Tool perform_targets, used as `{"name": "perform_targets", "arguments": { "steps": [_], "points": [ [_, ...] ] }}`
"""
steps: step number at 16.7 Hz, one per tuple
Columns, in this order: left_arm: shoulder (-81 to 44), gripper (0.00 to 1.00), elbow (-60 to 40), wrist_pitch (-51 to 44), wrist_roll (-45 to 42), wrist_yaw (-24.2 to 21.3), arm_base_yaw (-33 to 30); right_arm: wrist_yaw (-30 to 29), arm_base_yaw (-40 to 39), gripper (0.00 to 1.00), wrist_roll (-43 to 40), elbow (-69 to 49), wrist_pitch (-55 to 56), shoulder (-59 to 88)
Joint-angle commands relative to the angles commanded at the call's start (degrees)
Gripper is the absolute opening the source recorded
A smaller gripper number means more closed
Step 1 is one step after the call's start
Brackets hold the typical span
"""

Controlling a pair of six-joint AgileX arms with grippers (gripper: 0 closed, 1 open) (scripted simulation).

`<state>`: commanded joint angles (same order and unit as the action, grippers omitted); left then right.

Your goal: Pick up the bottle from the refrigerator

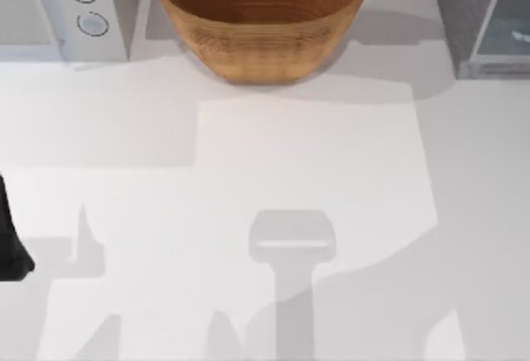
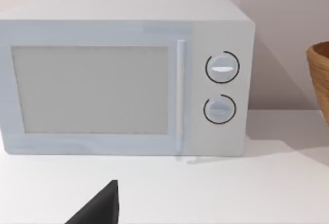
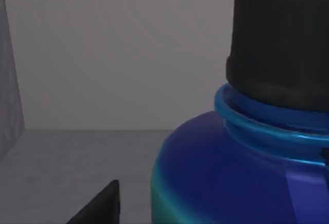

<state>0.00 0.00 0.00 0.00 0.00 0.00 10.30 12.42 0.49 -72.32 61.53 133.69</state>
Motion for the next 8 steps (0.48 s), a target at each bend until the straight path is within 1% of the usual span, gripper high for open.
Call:
{"name": "perform_targets", "arguments": {
  "steps": [8],
  "points": [
    [0.0,1.0,0.0,0.0,0.0,0.0,0.0,0.0,0.0,0.32,0.0,0.0,0.0,0.0]
  ]
}}
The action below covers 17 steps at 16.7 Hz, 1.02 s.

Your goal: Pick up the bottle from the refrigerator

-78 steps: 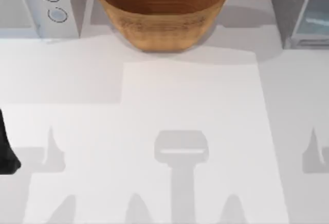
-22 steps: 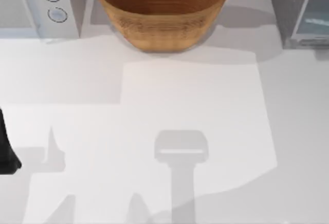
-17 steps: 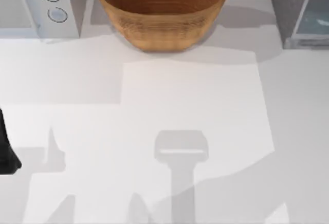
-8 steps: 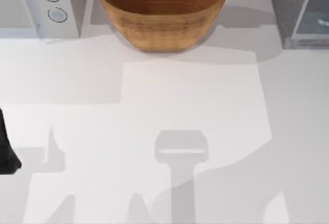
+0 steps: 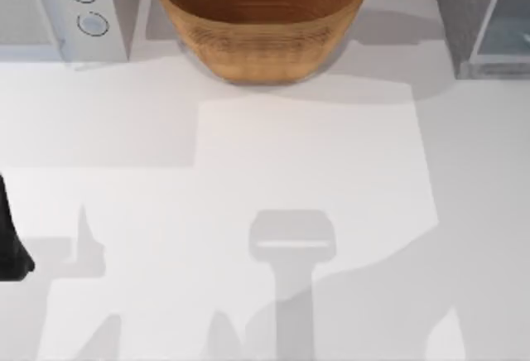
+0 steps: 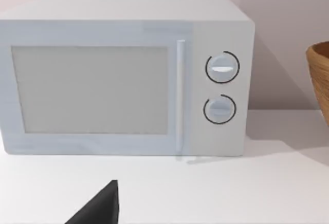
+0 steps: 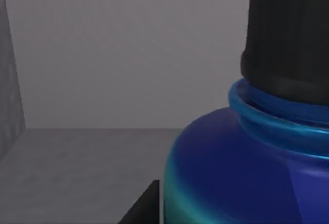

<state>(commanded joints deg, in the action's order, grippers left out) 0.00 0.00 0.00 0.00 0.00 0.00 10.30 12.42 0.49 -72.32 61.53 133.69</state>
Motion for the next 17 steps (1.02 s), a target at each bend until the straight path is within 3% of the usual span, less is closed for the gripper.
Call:
{"name": "perform_targets", "arguments": {
  "steps": [4,5,17],
  "points": [
    [0.0,1.0,0.0,0.0,0.0,0.0,0.0,0.0,0.0,0.02,0.0,0.0,0.0,0.0],
    [0.0,1.0,0.0,0.0,0.0,0.0,0.0,0.0,0.0,0.0,0.0,0.0,0.0,0.0],
    [0.0,1.0,0.0,0.0,0.0,0.0,0.0,0.02,0.17,0.0,0.04,-0.36,-3.13,-3.11]
  ]
}}
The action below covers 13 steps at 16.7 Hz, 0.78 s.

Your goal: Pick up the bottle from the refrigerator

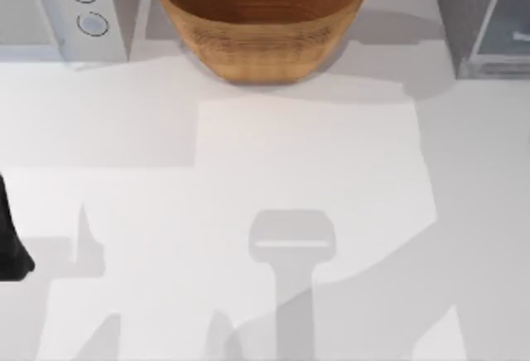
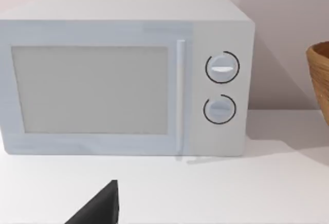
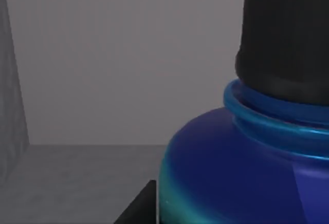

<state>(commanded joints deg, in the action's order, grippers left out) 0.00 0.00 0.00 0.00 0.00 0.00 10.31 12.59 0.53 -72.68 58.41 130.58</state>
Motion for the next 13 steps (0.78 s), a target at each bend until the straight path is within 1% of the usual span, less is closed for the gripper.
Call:
{"name": "perform_targets", "arguments": {
  "steps": [5,10,13],
  "points": [
    [0.0,1.0,0.0,0.0,0.0,0.0,0.0,0.08,0.01,0.0,0.12,-0.85,-5.55,-4.43],
    [0.0,1.0,0.0,0.0,0.0,0.0,0.0,0.36,0.17,0.0,0.32,0.26,-4.73,-5.0],
    [0.0,1.0,0.0,0.0,0.0,0.0,0.0,1.36,0.77,0.0,0.43,5.73,-1.89,-9.07]
  ]
}}
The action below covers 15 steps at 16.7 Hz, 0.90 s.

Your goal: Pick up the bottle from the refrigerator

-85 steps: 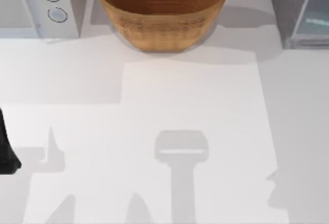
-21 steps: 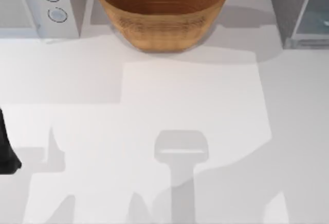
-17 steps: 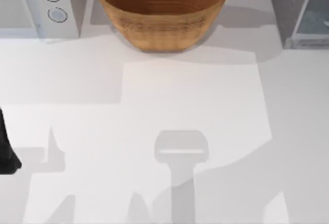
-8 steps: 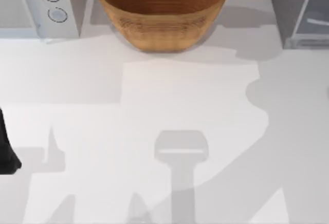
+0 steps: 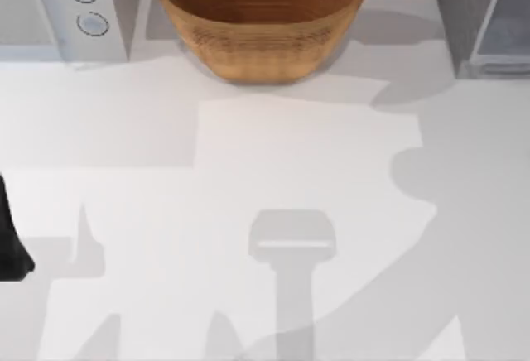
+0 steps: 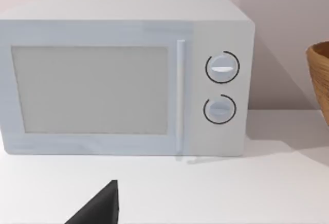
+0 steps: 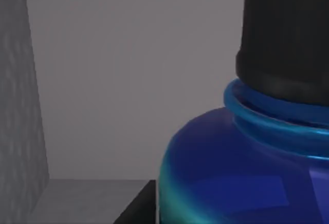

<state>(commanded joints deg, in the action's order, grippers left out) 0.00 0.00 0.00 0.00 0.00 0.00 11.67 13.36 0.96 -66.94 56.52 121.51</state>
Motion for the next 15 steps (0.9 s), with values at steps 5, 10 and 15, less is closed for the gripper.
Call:
{"name": "perform_targets", "arguments": {
  "steps": [5,10,15],
  "points": [
    [0.0,1.0,0.0,0.0,0.0,0.0,0.0,0.95,1.61,0.0,-0.02,15.7,4.58,-6.93],
    [0.0,1.0,0.0,0.0,0.0,0.0,0.0,2.06,2.33,0.0,-0.09,20.27,7.54,-10.81],
    [0.0,1.0,0.0,0.0,0.0,0.0,0.0,1.78,1.71,0.0,-0.08,20.71,6.46,-12.19]
  ]
}}
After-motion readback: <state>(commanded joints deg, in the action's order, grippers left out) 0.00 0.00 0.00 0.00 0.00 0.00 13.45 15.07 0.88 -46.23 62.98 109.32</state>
